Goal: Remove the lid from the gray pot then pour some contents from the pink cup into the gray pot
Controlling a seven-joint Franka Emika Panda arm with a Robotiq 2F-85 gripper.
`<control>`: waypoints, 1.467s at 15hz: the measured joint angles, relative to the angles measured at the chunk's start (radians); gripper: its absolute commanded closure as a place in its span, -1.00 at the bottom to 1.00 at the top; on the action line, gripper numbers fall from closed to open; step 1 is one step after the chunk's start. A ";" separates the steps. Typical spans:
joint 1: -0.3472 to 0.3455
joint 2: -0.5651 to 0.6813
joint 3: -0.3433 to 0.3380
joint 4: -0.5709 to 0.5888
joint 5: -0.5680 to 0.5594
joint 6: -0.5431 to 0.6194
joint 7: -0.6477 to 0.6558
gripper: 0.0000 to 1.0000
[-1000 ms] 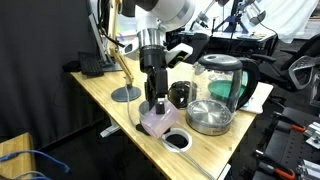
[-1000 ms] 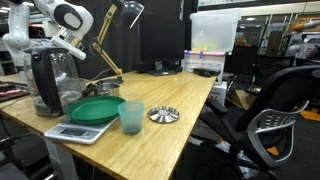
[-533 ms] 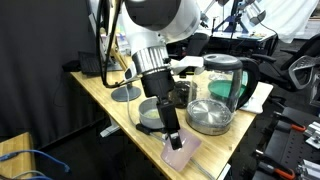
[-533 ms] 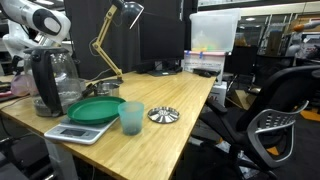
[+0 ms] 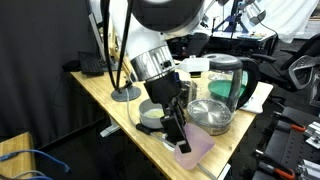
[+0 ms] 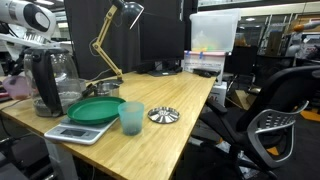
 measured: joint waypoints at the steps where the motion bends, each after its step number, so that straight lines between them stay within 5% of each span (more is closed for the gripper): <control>1: -0.004 0.001 -0.009 -0.004 -0.001 -0.005 0.027 0.13; 7: -0.063 0.031 -0.055 0.006 0.000 -0.032 0.112 0.13; 17: -0.065 0.061 -0.060 0.015 0.032 -0.084 0.281 0.13; 19: -0.065 0.063 -0.062 0.016 0.037 -0.088 0.293 -0.54; 21: -0.065 0.066 -0.064 0.018 0.040 -0.090 0.299 -0.96; 22: -0.065 0.069 -0.065 0.022 0.040 -0.090 0.303 -1.00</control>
